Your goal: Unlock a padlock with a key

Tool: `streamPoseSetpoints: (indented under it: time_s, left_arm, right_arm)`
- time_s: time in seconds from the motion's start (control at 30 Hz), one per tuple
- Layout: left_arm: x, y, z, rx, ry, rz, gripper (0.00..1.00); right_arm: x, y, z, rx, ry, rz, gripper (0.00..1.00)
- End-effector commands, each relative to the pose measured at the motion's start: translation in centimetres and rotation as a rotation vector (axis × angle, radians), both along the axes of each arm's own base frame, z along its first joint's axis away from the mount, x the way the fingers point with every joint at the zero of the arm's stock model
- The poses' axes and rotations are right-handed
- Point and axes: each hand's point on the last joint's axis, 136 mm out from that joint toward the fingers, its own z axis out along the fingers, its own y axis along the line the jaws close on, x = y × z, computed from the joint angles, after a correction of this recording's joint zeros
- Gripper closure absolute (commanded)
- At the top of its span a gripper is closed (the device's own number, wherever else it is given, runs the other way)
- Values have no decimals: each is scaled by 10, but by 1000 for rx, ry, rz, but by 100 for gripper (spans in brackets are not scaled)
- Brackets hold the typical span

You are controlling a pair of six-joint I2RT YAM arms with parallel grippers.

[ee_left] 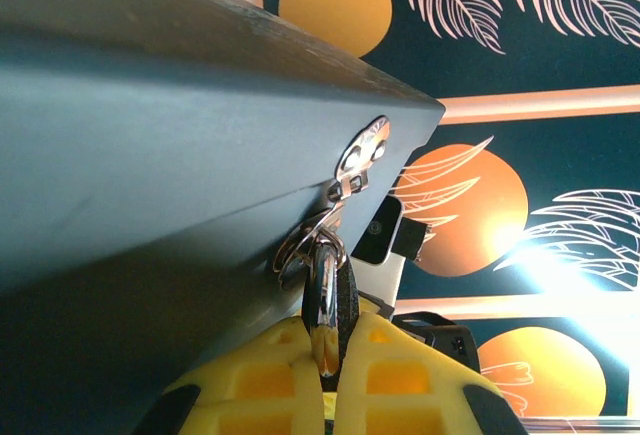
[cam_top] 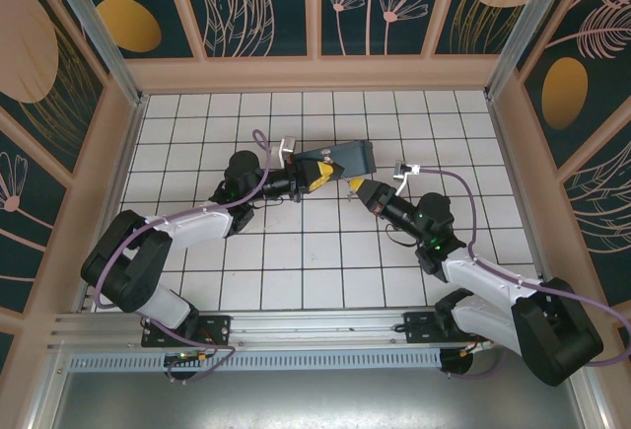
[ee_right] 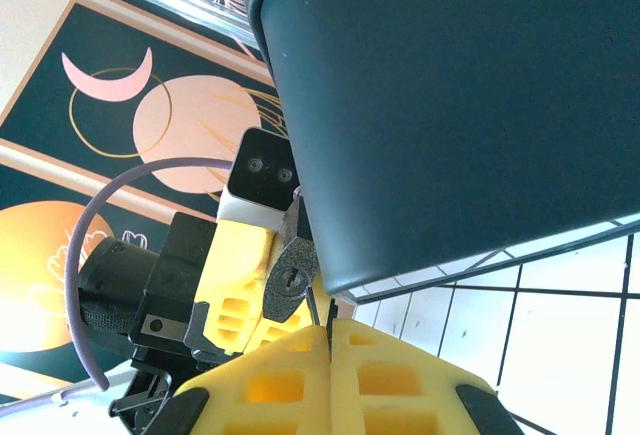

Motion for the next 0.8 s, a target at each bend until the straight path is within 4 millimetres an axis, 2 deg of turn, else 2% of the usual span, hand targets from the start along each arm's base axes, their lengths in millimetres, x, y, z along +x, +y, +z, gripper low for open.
streamPoseSetpoints:
  time_s: [0.0, 0.27, 0.5, 0.63, 0.77]
  left_arm:
    - [2, 1, 42, -70, -152, -1, 100]
    - [0, 2, 42, -79, -154, -4, 100]
    - [-2, 2, 38, -71, -146, -12, 100]
    - [-1, 2, 36, -60, -143, -8, 100]
    - [2, 4, 36, -56, -144, 0, 100]
  right_arm:
    - [-5, 0, 16, 28, -53, 7, 100]
    - [-3, 2, 12, 18, -48, 11, 100]
    - [1, 9, 20, 26, -63, 34, 100]
    - [2, 9, 27, 30, -79, 35, 100]
    - [0, 6, 26, 22, -74, 26, 100]
